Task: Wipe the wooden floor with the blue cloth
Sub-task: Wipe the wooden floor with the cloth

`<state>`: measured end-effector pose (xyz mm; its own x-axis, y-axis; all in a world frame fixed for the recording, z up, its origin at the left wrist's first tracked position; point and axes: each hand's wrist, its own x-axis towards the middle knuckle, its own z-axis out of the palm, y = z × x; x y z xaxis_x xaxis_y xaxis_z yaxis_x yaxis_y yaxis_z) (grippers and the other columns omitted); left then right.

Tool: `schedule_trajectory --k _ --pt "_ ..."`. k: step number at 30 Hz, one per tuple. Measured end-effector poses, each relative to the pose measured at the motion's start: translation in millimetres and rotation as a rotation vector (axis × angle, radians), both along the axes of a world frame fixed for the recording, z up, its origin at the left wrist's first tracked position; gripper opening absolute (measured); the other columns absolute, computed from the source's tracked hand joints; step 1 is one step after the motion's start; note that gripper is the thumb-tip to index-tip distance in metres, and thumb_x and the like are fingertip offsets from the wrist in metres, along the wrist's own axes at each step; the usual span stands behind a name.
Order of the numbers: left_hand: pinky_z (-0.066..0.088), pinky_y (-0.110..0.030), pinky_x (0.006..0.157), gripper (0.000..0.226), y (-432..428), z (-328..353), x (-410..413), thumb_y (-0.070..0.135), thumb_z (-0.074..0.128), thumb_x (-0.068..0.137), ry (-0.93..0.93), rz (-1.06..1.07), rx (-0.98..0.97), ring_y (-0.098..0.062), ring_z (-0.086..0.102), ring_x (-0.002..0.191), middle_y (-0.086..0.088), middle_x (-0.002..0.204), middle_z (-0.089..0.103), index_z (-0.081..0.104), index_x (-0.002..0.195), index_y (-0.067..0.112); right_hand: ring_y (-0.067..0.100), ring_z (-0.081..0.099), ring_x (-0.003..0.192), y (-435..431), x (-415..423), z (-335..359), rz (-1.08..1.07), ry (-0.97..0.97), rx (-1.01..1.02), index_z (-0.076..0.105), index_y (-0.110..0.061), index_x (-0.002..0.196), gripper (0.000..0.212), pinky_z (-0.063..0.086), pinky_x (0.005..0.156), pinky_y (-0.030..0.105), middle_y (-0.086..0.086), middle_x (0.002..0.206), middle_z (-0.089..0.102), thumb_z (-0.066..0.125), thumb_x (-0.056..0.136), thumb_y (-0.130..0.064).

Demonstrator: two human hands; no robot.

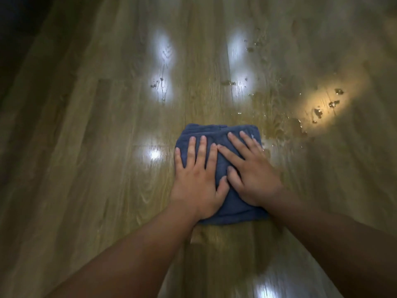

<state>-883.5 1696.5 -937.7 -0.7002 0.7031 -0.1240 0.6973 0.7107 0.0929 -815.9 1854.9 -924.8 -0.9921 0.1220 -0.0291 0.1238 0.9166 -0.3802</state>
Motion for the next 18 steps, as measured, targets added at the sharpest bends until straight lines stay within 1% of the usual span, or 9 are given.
schedule_trajectory --k 3,6,9,12,14,18 --pt "-0.003 -0.060 0.120 0.079 21 -2 -35 0.058 0.016 0.095 0.011 -0.003 0.016 -0.030 -0.013 0.153 -0.012 0.167 -0.003 0.007 0.159 0.014 0.036 0.016 0.152 22 -36 -2 0.017 0.006 -0.007 0.046 -0.020 0.149 0.062 0.006 0.125 0.051 0.010 0.162 0.030 0.030 0.092 -0.039" --pt "-0.002 -0.060 0.120 0.079 36 -2 -62 0.058 0.017 0.095 0.005 0.005 0.023 -0.030 -0.014 0.153 -0.012 0.167 -0.004 0.007 0.159 0.013 0.035 0.014 0.153 38 -64 -1 0.033 -0.008 -0.002 0.045 -0.020 0.150 0.063 0.009 0.124 0.054 0.010 0.163 0.028 0.028 0.092 -0.039" --pt "-0.002 -0.060 0.120 0.080 58 -1 -100 0.060 0.013 0.095 0.001 -0.008 0.037 -0.030 -0.017 0.152 -0.011 0.167 -0.007 0.002 0.159 0.014 0.033 0.009 0.154 59 -102 3 0.020 -0.034 0.002 0.041 -0.021 0.152 0.066 0.006 0.125 0.053 0.008 0.165 0.023 0.023 0.092 -0.041" --pt "-0.003 -0.061 0.120 0.080 85 -3 -141 0.060 0.011 0.094 -0.006 0.014 0.054 -0.030 -0.015 0.152 -0.012 0.167 -0.006 0.003 0.159 0.014 0.034 0.011 0.154 85 -143 0 0.030 -0.018 -0.001 0.041 -0.020 0.152 0.062 0.003 0.125 0.051 0.010 0.164 0.024 0.029 0.093 -0.036" --pt "-0.002 -0.061 0.120 0.081 97 -5 -161 0.060 0.011 0.093 0.009 0.036 0.058 -0.031 -0.015 0.152 -0.012 0.167 -0.005 0.004 0.159 0.014 0.034 0.011 0.154 98 -168 0 0.029 -0.016 -0.002 0.041 -0.021 0.152 0.064 0.001 0.125 0.048 0.009 0.164 0.024 0.026 0.092 -0.039" --pt "-0.002 -0.060 0.120 0.081 115 -2 -186 0.060 0.010 0.093 -0.019 0.064 0.046 -0.031 -0.016 0.152 -0.012 0.167 -0.006 0.003 0.159 0.013 0.033 0.010 0.154 117 -198 1 0.072 -0.037 0.039 0.039 -0.021 0.153 0.067 0.005 0.125 0.051 0.009 0.164 0.023 0.021 0.091 -0.041"
